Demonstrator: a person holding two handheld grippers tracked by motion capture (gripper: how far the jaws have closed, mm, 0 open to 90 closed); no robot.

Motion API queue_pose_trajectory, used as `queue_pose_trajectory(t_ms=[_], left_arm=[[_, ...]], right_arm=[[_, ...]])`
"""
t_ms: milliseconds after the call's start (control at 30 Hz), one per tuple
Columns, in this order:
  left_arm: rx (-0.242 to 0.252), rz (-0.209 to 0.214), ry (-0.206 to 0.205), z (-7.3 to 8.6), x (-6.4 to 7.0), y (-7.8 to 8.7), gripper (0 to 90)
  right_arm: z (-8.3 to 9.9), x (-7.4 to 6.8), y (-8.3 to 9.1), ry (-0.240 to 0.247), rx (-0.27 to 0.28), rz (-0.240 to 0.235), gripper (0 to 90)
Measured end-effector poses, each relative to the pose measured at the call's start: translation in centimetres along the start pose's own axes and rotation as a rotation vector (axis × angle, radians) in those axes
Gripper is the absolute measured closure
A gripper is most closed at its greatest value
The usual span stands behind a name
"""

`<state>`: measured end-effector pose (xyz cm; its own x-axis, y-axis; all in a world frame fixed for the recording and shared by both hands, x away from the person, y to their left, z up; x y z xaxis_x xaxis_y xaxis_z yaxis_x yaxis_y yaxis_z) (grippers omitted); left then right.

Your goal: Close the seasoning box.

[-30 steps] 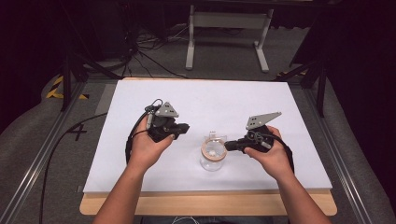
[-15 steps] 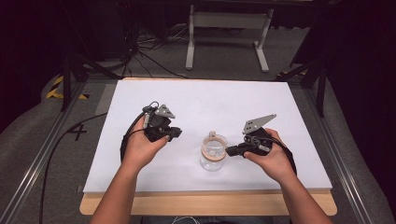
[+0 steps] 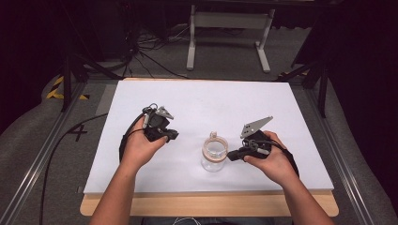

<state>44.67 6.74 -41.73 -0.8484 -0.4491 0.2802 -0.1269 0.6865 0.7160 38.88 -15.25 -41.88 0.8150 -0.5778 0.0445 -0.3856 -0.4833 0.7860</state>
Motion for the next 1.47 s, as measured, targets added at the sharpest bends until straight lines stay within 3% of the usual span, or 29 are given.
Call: queue_pose_trajectory(t_ms=[300, 467, 633, 667, 700, 867, 1000, 1133, 1233, 1467], left_arm=[[-0.002, 0.003, 0.006, 0.1, 0.0, 0.1, 83.4], [0.010, -0.008, 0.018, 0.2, -0.4, 0.4, 79.8], [0.018, -0.009, 0.042, 0.7, -0.9, 0.6, 78.9], [0.021, -0.013, 0.050, 0.8, -1.1, 0.7, 78.9], [0.019, -0.017, 0.056, 1.1, -1.4, 0.8, 78.8], [0.026, -0.033, 0.111, 2.2, -2.8, 0.8, 77.9], [0.025, -0.034, 0.151, 3.1, -3.9, 0.6, 75.8], [0.039, -0.026, 0.179, 3.8, -4.9, 0.1, 73.3], [0.032, -0.020, 0.197, 4.3, -5.4, -0.2, 70.3], [0.042, -0.017, 0.191, 4.2, -5.5, -0.7, 65.3]], right_arm=[[0.2, 0.1, 0.4, 0.003, -0.009, 0.002, 90.0], [-0.2, 1.2, 1.6, -0.016, 0.057, 0.037, 89.6], [-0.4, 4.5, 3.6, -0.070, 0.158, 0.168, 76.8], [-0.4, 4.5, 3.6, -0.070, 0.158, 0.168, 76.8], [-0.3, 5.2, 3.9, -0.080, 0.174, 0.198, 74.8], [1.5, 9.6, 4.7, -0.159, 0.177, 0.332, 65.6], [3.5, 13.0, 4.4, -0.230, 0.175, 0.401, 59.0], [5.7, 15.5, 3.3, -0.291, 0.150, 0.423, 56.8], [7.1, 16.6, 2.5, -0.317, 0.135, 0.432, 55.7], [7.8, 17.2, 1.9, -0.348, 0.137, 0.414, 54.2]])
Point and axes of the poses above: each handheld gripper's, and its own axes: y roughly backward along the jaws, z roughly out of its underside, x roughly to its right, the point moved 9 cm from there along -y, roughly forward along the jaws, and after that the axes turned 15 degrees about z, right-handed, at the moved point
